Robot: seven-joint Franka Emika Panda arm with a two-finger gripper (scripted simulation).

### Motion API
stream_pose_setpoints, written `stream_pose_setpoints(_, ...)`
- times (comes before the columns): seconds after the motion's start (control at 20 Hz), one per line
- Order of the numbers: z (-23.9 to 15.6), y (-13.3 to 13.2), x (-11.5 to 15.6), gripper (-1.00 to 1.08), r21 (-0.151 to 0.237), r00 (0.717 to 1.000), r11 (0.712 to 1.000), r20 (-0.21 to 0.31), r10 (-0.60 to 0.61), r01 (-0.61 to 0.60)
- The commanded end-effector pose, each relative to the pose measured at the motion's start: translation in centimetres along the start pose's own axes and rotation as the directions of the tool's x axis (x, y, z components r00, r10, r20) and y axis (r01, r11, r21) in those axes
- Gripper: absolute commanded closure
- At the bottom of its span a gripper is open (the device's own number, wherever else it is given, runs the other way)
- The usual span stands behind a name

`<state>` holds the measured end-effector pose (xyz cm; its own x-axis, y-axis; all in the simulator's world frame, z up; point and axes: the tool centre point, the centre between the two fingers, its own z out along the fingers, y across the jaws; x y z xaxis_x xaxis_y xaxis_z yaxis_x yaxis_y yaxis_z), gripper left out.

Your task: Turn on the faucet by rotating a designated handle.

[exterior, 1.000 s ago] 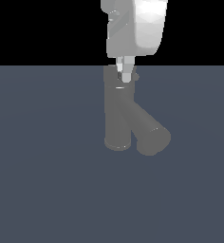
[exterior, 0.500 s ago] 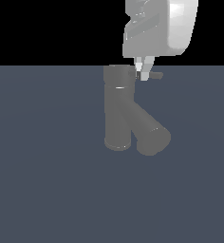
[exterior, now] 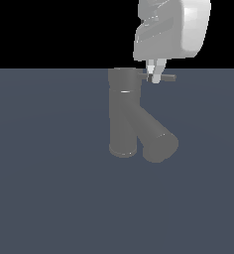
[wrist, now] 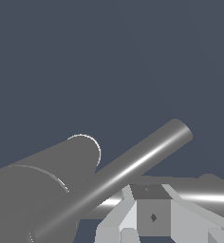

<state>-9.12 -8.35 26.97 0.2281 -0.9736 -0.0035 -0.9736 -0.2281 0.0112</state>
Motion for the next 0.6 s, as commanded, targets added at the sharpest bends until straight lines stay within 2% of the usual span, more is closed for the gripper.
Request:
stream_pose_setpoints(0.0,0.0,-0.9,1.4,1.08,0.009,1.0,1.0,-0.003,0.012,-0.012)
stream_pose_setpoints(0.55,0.0,-3.2,4.8,1.08,0.01,1.0,1.0,-0.003,0.03,-0.03)
